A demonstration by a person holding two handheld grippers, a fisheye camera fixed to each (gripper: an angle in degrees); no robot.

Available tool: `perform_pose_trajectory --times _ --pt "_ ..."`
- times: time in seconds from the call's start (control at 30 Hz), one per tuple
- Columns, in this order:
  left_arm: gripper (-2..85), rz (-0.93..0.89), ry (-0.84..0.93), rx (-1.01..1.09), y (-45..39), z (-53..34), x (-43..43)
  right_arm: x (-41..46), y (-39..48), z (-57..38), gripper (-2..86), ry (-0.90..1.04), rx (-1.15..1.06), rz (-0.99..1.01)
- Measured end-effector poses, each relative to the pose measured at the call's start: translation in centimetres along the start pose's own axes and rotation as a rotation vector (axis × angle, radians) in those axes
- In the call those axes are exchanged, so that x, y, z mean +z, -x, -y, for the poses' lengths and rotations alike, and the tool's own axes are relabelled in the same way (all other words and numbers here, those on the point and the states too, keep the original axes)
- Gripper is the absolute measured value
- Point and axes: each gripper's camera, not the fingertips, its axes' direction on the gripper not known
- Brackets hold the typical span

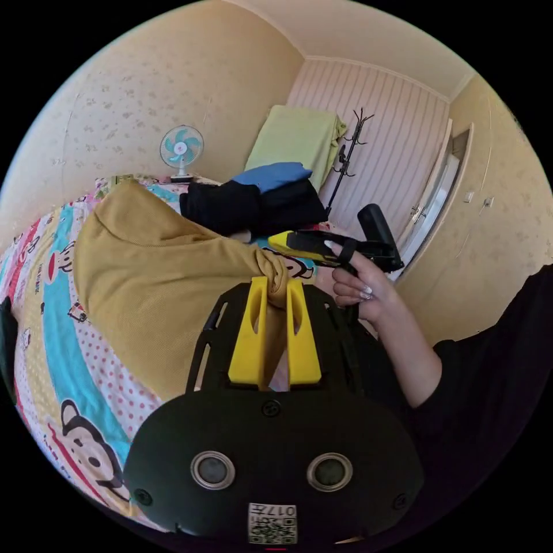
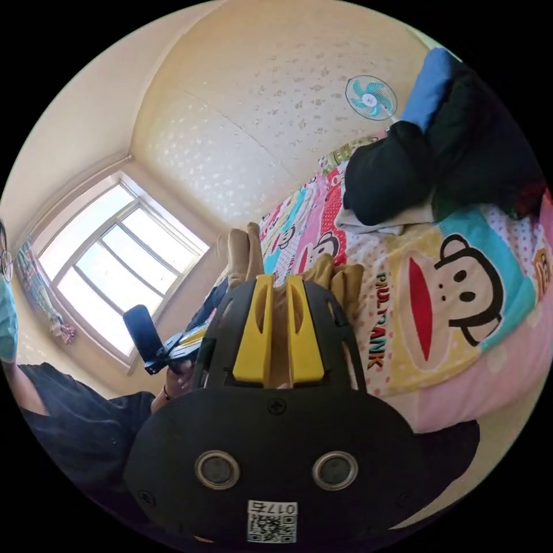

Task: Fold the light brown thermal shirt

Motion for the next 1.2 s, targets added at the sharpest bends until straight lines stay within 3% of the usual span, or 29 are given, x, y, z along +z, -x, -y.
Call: perform_pose_trajectory --times 0.1,0.17,0.27,0.3,0.33,0.4,0.53,0.63,0.67,0.87,0.93,1.03,1.13,1.2 --pt "6.8 0.014 0.104 -0.011 -2.5 -0.8 5.2 0.6 0.1 0.4 4.9 0.022 0.005 0.017" --pt "7.8 0.026 0.08 0.011 -4.0 -1.8 5.2 2.4 1.4 1.2 5.9 0.088 -0.06 0.028" --pt "7.6 -0.047 0.064 0.084 -5.4 -3.7 3.1 7.8 3.3 1.7 6.2 0.314 -0.217 -0.028" --pt "7.5 -0.058 0.059 0.084 -5.5 -4.5 1.8 10.7 3.2 1.4 5.7 0.475 -0.253 -0.155" --pt "7.5 -0.051 0.048 0.076 -5.3 -4.8 1.0 11.6 3.1 1.0 4.2 0.509 -0.294 -0.234" --pt "7.5 0.016 -0.052 0.013 -4.1 -5.9 -3.2 10.5 2.2 1.5 2.9 0.467 -0.229 -0.212" --pt "7.6 0.151 -0.135 -0.155 -0.1 -7.0 -6.7 9.0 1.2 3.4 2.0 0.583 -0.154 -0.177" --pt "7.5 0.099 0.195 -0.307 4.4 -8.2 -2.2 8.7 1.2 4.1 1.8 0.67 -0.164 -0.188" --pt "7.2 0.073 0.253 -0.355 5.3 -8.8 -1.6 8.6 1.0 4.2 1.8 0.683 -0.157 -0.186" --pt "9.8 0.166 -0.223 -0.534 6.2 -14.5 -9.9 5.5 0.2 6.2 1.8 0.614 -0.152 -0.178" --pt "11.1 0.1 -0.22 -0.589 7.6 -15.8 -10.2 4.4 0.0 7.6 2.0 0.616 -0.152 -0.18" --pt "13.1 -0.009 -0.038 -0.745 10.6 -17.5 -8.1 2.0 -0.8 9.4 2.8 0.592 -0.101 -0.13" --pt "12.2 -0.054 -0.136 -0.848 12.1 -19.5 -9.0 -2.4 -2.5 11.2 4.7 0.54 -0.003 -0.002" --pt "8.8 -0.199 -0.15 -0.925 13.9 -20.3 -8.9 -5.9 -3.8 12.1 7.4 0.454 0.052 0.097"
